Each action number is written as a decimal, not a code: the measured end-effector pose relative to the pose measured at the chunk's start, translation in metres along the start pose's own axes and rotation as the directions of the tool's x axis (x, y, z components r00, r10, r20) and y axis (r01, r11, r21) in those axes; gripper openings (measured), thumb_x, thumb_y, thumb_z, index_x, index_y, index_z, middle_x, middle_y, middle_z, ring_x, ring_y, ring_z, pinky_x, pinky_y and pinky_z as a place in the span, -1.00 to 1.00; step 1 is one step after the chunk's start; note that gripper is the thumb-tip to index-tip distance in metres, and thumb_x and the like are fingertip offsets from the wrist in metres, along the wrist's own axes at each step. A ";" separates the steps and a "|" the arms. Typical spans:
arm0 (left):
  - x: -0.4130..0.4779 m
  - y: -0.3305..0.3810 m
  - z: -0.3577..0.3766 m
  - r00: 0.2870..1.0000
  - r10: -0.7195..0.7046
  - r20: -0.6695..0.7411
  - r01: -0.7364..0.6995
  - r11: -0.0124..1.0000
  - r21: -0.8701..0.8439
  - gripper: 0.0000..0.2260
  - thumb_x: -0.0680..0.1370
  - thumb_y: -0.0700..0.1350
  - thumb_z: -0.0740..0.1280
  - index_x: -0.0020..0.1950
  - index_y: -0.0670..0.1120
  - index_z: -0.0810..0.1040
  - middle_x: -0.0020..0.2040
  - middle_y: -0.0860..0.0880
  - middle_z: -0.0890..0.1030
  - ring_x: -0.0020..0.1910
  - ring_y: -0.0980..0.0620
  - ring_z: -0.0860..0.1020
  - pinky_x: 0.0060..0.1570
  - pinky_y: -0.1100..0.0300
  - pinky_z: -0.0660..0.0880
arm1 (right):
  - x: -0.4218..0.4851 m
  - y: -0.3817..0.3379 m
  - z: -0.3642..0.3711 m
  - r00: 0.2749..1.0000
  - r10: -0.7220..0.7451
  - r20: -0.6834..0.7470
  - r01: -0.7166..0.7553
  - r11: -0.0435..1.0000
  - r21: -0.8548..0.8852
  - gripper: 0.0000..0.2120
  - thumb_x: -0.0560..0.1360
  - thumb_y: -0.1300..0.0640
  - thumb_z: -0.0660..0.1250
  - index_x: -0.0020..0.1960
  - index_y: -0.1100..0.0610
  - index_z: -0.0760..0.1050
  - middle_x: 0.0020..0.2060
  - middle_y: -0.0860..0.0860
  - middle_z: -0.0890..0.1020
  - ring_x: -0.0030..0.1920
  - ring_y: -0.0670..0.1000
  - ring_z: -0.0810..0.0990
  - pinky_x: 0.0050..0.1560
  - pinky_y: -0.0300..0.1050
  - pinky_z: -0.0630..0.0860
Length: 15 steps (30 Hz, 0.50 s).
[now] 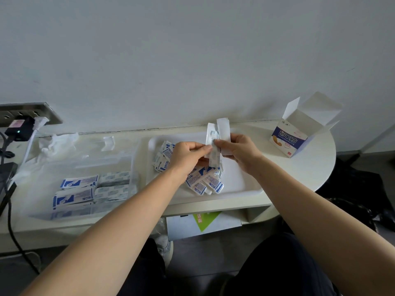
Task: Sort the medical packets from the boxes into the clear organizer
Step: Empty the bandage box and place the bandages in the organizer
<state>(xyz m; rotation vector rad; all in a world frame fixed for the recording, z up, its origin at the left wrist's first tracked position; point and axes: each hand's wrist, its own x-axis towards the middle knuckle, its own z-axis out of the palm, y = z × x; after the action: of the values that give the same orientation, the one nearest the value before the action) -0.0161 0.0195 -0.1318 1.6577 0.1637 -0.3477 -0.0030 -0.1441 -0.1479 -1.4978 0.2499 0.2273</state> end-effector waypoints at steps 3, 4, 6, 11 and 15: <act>0.001 -0.001 -0.002 1.000 0.021 0.006 -0.021 1.000 0.002 -0.88 0.52 -0.20 0.40 0.01 -0.23 0.63 -0.22 -0.12 0.68 -0.35 0.05 0.65 -0.32 0.22 0.59 | -0.003 -0.003 -0.001 1.000 0.009 -0.007 -0.009 0.999 0.051 -0.96 0.49 0.27 0.38 -0.07 0.24 0.55 -0.30 0.04 0.63 -0.24 0.02 0.58 0.04 -0.07 0.57; 0.001 -0.001 -0.003 1.000 0.020 -0.001 -0.020 1.000 0.005 -0.88 0.53 -0.22 0.39 0.02 -0.23 0.63 -0.24 -0.13 0.67 -0.35 0.03 0.64 -0.28 0.19 0.61 | -0.003 -0.004 -0.001 1.000 0.011 -0.011 -0.010 0.998 0.061 -0.98 0.50 0.29 0.36 -0.11 0.23 0.54 -0.41 -0.02 0.59 -0.30 -0.01 0.54 -0.01 -0.09 0.56; 0.002 -0.003 -0.004 0.999 0.027 -0.025 -0.026 0.998 0.050 -0.91 0.52 -0.22 0.39 -0.01 -0.20 0.64 -0.27 -0.13 0.66 -0.35 -0.01 0.63 -0.25 0.16 0.61 | -0.002 -0.004 -0.001 1.000 0.019 -0.016 -0.018 0.997 0.071 -0.93 0.51 0.29 0.35 -0.15 0.22 0.51 -0.50 -0.03 0.49 -0.36 -0.02 0.46 -0.05 -0.11 0.55; 0.009 -0.005 -0.011 0.918 0.348 -0.191 -0.254 0.884 0.392 -0.93 0.45 -0.17 0.42 -0.19 -0.02 0.67 -0.31 0.07 0.66 -0.33 0.07 0.63 -0.25 0.23 0.53 | -0.003 -0.013 -0.008 0.994 0.108 -0.021 -0.096 0.949 0.300 -0.88 0.56 0.23 0.28 -0.16 0.21 0.46 -0.40 0.04 0.48 -0.41 -0.06 0.46 -0.32 -0.24 0.48; 0.005 -0.004 -0.016 0.781 0.612 -0.126 -0.428 0.671 0.605 -0.88 0.44 -0.23 0.42 -0.15 -0.03 0.71 -0.25 0.07 0.69 -0.35 0.05 0.56 -0.31 0.22 0.47 | -0.012 -0.020 -0.014 0.966 0.234 0.105 -0.256 0.903 0.344 -0.87 0.59 0.17 0.21 -0.12 0.14 0.45 -0.35 0.01 0.52 -0.46 -0.10 0.48 -0.41 -0.27 0.45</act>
<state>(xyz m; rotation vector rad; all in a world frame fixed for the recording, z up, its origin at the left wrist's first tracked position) -0.0104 0.0357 -0.1359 2.2383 -0.2106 0.3762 -0.0085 -0.1597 -0.1257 -1.0954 0.4094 0.4079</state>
